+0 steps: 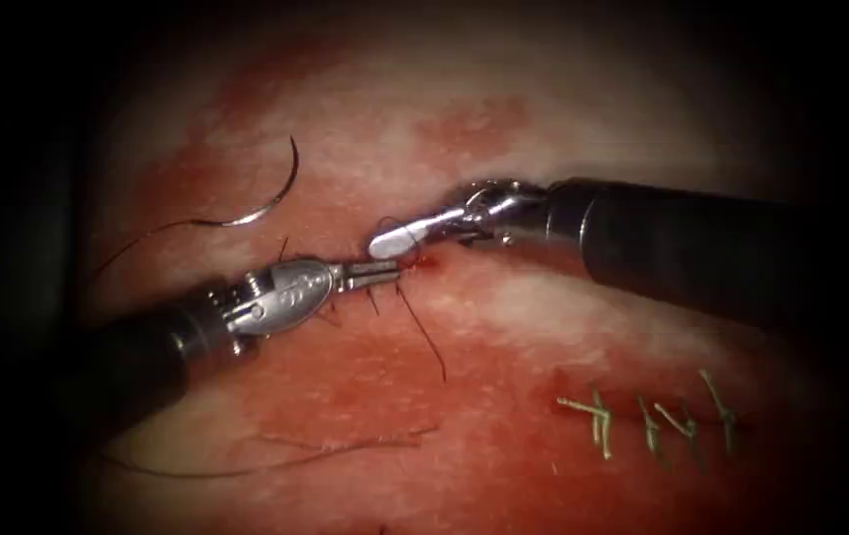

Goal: Wound Closure

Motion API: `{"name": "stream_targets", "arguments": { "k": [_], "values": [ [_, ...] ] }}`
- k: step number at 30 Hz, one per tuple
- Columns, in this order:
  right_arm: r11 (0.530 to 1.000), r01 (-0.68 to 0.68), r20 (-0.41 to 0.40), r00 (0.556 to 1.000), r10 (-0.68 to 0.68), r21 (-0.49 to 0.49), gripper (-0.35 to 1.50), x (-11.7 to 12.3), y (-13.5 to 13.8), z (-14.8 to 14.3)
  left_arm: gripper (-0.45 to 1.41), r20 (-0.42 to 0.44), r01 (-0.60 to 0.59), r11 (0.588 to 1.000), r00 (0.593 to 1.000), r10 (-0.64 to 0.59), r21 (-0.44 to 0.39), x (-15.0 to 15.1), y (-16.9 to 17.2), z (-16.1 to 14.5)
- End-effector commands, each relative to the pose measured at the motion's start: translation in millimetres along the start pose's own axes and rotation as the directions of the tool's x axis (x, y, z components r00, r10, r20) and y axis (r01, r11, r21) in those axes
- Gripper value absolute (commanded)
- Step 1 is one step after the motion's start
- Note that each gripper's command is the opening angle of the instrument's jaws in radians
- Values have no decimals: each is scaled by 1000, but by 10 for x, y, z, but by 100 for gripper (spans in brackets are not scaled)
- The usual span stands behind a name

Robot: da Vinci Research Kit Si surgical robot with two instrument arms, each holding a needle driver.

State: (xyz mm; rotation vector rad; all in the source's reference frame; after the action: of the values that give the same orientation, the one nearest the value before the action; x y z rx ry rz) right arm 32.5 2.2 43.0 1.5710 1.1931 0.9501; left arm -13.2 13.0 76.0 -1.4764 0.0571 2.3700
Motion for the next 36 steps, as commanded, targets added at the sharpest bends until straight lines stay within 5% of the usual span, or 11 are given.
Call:
{"name": "stream_targets", "arguments": {
  "k": [1, 13, 27, 36],
  "values": [
    [999, -52, 34, 998, 52, -3, -35, 14, 3, 7, -45, -1, -2, 1000, 1000, 2, 0, -2, -3, 7],
    [983, -147, 448, 876, 180, -108, -35, 15, 5, 62, -45, 17, -16, 1000, 1000, 16, -6, -2, 4, 8],
    [956, -242, 493, 820, 292, -163, -35, 24, -13, 62, -45, 28, -25, 1000, 999, 26, -14, -4, 8, 7],
    [925, -230, 614, 695, 374, -304, -35, 4, -8, 70, -45, 38, -43, 999, 998, 43, -19, 4, 8, 9]
  ]
}}
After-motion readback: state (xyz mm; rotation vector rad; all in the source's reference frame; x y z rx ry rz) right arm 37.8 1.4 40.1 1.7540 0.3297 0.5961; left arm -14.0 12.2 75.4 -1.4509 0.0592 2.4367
